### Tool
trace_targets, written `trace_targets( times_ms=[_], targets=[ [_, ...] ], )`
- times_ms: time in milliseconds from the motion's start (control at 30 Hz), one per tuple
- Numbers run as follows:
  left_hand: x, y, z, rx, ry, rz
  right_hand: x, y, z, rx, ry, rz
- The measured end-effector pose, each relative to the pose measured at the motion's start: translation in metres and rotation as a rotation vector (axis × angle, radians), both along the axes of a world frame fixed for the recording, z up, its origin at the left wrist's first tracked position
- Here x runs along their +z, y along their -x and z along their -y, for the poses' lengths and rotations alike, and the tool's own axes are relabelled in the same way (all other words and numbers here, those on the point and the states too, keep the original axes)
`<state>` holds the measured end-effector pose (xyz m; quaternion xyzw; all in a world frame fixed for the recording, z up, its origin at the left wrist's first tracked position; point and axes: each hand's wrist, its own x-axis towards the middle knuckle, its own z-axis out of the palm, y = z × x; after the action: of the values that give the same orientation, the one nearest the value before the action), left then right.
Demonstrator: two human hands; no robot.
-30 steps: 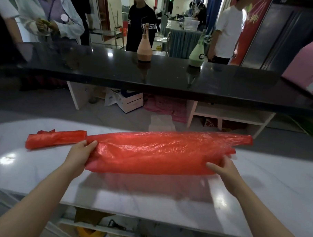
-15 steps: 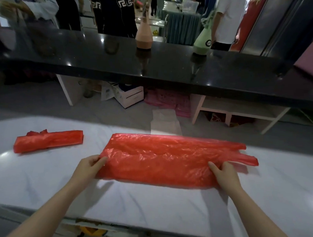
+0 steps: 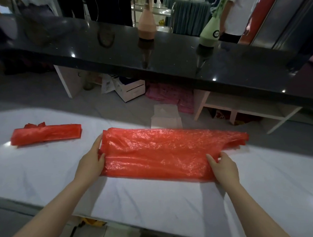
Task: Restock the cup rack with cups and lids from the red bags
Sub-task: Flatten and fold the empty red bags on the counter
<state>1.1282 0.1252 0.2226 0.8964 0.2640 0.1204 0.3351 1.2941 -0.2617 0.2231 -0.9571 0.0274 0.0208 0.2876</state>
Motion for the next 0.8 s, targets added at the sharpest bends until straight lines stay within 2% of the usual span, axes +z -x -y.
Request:
trace_targets(
  times_ms=[200, 300, 400, 533, 667, 733, 800],
  targets=[
    [0.005, -0.008, 0.015, 0.002, -0.265, -0.006, 0.002, 0.010, -0.002, -0.015, -0.058, 0.070],
    [0.011, -0.027, 0.024, -0.187, -0.410, -0.045, 0.003, 0.016, -0.002, -0.026, -0.097, 0.073],
    [0.004, -0.051, 0.030, -0.405, -0.530, -0.270, 0.002, 0.017, -0.004, -0.028, -0.120, 0.060],
    [-0.014, -0.068, 0.021, -0.484, -0.509, -0.461, 0.000, 0.015, 0.002, -0.089, 0.049, 0.066],
    [-0.021, -0.069, 0.017, -0.511, -0.532, -0.454, -0.001, 0.016, 0.014, -0.101, 0.241, 0.048],
    [-0.019, -0.069, 0.020, -0.533, -0.541, -0.436, 0.001, 0.019, 0.015, -0.095, 0.238, 0.047],
    [-0.014, -0.068, 0.024, -0.540, -0.579, -0.389, 0.004, 0.025, 0.011, -0.139, 0.135, 0.130]
  ],
)
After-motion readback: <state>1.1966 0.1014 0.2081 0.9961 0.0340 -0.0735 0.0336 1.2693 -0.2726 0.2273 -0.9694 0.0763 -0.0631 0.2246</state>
